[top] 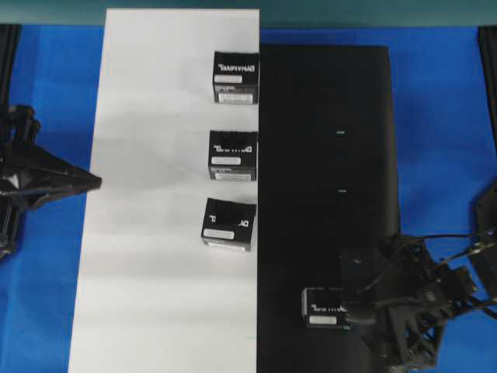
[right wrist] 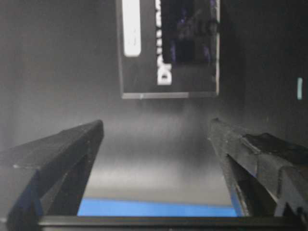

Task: Place the box from the black base onto the white base.
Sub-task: 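Lower the right gripper around the DYNAMIXEL box and close it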

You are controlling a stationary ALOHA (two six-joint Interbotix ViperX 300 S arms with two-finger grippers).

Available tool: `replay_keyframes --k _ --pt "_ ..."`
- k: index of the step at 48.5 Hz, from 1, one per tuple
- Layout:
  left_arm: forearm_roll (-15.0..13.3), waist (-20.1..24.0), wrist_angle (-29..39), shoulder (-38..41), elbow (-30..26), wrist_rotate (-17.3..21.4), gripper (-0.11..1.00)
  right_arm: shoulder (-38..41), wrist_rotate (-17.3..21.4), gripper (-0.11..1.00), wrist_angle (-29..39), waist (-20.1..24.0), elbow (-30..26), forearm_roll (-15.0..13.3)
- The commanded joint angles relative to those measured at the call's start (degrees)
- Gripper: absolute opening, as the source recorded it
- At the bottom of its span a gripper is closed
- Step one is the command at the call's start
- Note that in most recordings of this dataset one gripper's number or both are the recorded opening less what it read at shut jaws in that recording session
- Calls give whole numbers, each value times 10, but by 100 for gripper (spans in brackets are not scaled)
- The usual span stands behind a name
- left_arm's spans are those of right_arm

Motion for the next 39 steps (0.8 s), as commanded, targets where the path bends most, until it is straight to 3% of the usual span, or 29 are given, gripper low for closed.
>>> replay_keyframes --k 1,39 --pt "2 -4 -3 4 -17 -2 -5 17 -1 100 -13 -2 -11 -3" --pt "2 -4 -3 4 -16 -6 -5 49 -3 100 -28 -30 -20 -26"
